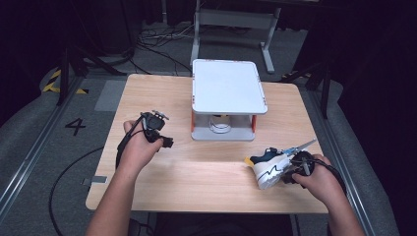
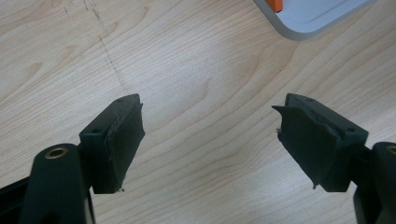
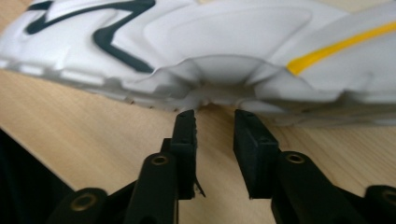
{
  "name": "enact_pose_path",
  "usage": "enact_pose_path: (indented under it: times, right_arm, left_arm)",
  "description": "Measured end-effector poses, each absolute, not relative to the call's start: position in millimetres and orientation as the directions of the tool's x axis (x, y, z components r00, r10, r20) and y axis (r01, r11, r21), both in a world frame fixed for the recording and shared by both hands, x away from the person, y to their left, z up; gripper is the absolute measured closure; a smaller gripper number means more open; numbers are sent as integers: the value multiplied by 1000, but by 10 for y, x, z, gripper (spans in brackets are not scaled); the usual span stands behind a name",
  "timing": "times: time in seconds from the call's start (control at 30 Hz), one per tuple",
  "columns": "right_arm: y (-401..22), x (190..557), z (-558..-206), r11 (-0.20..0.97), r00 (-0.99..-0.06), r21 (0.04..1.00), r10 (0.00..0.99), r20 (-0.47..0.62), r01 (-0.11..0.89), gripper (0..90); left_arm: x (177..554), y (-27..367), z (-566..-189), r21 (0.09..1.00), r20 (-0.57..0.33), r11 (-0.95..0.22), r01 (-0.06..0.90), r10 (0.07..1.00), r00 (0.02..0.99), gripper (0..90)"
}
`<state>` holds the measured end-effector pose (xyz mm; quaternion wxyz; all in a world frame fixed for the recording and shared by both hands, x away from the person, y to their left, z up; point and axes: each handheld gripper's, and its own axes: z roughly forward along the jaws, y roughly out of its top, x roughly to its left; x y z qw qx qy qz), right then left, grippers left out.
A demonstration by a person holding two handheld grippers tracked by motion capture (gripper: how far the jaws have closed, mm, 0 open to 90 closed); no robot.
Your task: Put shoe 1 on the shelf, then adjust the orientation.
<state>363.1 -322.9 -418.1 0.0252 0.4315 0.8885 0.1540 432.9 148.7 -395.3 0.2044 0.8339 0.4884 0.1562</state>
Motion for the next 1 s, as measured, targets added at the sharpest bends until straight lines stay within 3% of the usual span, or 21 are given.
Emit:
enact_pose_path:
  times: [0.2, 0.4, 0.57, 0.87, 1.0]
  right_arm:
    - [-3318, 3496, -3887, 563, -631, 359, 769, 101, 744, 623]
    - [-3438, 3480, -3644, 477, -589, 561, 808, 22, 676, 555]
    - [-3455, 3543, -3635, 438, -568, 648, 823, -10, 623, 544]
    - [-3367, 3618, -3752, 471, -580, 621, 814, -32, 626, 554]
    - [-3337, 3592, -3753, 491, -566, 603, 820, -78, 628, 613]
  left_arm:
    - [4340, 1535, -3969, 496, 52, -418, 761, 889, 455, 221]
    - [4344, 1548, -3989, 490, 51, -419, 765, 889, 454, 220]
    - [4340, 1539, -4001, 486, 52, -421, 766, 889, 456, 219]
    - [4351, 1529, -4032, 478, 51, -424, 769, 888, 458, 218]
    - [4355, 1524, -4034, 477, 49, -425, 769, 887, 459, 219]
